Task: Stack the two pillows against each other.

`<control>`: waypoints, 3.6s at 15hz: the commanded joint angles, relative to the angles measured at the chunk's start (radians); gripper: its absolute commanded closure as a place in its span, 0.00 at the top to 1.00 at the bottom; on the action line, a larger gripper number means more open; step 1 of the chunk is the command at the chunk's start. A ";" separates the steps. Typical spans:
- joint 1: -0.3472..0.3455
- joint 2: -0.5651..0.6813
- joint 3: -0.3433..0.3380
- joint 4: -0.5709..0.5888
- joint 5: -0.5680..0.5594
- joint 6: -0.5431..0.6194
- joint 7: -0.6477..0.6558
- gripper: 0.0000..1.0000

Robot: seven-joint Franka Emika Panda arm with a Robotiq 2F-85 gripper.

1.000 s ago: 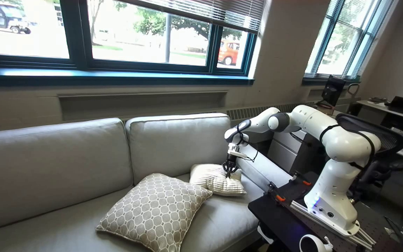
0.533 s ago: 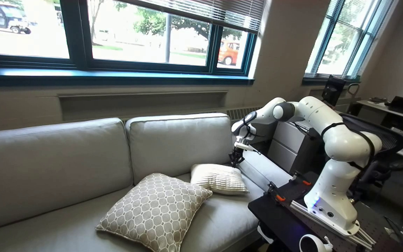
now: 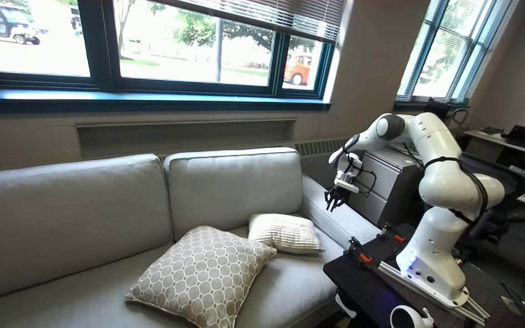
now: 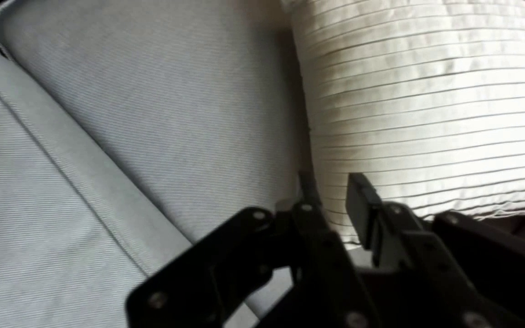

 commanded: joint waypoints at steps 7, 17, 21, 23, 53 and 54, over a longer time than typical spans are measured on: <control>-0.029 0.197 0.084 0.256 0.013 -0.132 -0.036 1.00; -0.040 0.476 0.112 0.520 0.012 -0.212 -0.041 1.00; -0.048 0.491 0.158 0.550 0.035 -0.256 -0.060 1.00; -0.045 0.485 0.187 0.554 0.056 -0.274 -0.077 1.00; 0.340 0.469 0.083 0.527 -0.140 -0.216 0.225 0.53; 0.336 0.468 0.083 0.528 -0.140 -0.212 0.224 0.45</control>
